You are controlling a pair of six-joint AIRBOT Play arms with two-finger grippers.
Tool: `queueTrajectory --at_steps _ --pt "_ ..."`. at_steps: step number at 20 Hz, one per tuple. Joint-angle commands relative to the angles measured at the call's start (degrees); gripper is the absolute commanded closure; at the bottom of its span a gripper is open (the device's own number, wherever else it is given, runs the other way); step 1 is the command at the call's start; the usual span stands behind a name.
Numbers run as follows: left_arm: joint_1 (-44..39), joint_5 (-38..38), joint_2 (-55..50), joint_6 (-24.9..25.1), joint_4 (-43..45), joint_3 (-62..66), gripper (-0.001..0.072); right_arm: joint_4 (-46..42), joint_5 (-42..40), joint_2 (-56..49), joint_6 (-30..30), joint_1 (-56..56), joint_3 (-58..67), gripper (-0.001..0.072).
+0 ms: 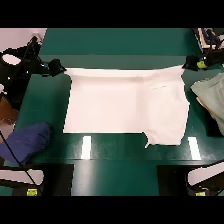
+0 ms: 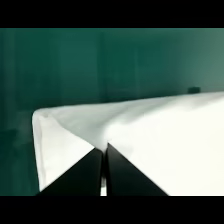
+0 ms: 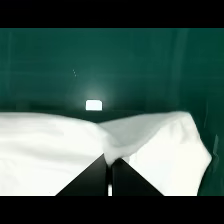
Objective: Fold the shirts.
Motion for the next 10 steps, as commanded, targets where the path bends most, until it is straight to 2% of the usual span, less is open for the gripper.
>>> queueTrajectory --at_steps 1,4,8,10 --pt "-2.64 -6.36 0.22 -1.77 11.89 -1.62 0.0684 -3.3 -1.31 4.63 -0.83 0.09 -10.64 0.0699" --pt "-5.57 -4.5 0.2 -3.65 17.4 -6.97 0.0684 -3.15 -3.87 7.3 -0.81 0.09 -18.64 0.0699" --pt "-5.75 -3.17 0.11 -5.7 17.46 -9.42 0.0682 -2.67 -5.16 9.88 -0.72 0.13 -25.55 0.0697" --pt "-5.75 -4.09 0.15 -9.38 17.51 -9.35 0.0655 -2.6 -4.24 10.34 -0.57 0.07 -26.71 0.0674"
